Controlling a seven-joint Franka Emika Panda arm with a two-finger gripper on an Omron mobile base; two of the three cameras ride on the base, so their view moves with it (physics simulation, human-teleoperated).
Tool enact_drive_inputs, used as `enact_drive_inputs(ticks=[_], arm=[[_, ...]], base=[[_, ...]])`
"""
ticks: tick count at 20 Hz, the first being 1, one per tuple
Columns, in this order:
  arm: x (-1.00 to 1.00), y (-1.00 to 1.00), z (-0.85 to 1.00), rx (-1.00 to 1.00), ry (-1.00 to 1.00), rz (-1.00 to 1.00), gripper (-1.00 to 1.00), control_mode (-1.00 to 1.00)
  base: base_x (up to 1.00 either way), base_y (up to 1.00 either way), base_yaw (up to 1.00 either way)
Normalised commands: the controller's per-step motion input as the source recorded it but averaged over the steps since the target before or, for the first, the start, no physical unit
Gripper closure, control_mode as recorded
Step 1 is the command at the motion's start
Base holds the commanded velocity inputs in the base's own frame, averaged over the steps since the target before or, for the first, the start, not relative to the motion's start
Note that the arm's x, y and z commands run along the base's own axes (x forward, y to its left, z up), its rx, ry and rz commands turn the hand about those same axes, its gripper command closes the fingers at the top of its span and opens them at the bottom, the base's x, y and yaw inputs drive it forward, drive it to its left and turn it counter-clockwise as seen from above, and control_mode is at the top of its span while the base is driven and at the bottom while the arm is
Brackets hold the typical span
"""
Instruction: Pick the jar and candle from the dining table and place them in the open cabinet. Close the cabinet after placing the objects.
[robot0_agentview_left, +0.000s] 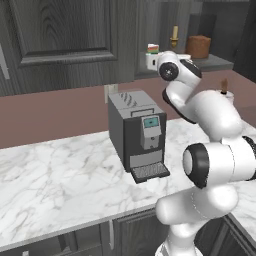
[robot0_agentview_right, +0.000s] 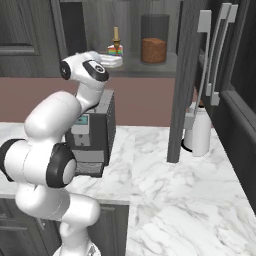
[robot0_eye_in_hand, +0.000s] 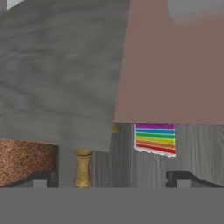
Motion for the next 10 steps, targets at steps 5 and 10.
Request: enact_drive_inputs(ticks=[5, 10], arm=[[-0.58, 0.0, 0.0, -0.02, 0.0, -0.03, -1.0, -1.0], [-0.59, 0.0, 0.06, 0.0, 0.0, -0.05, -1.0, -1.0]], base=[[0.0, 0.0, 0.0], [0.0, 0.0, 0.0]])
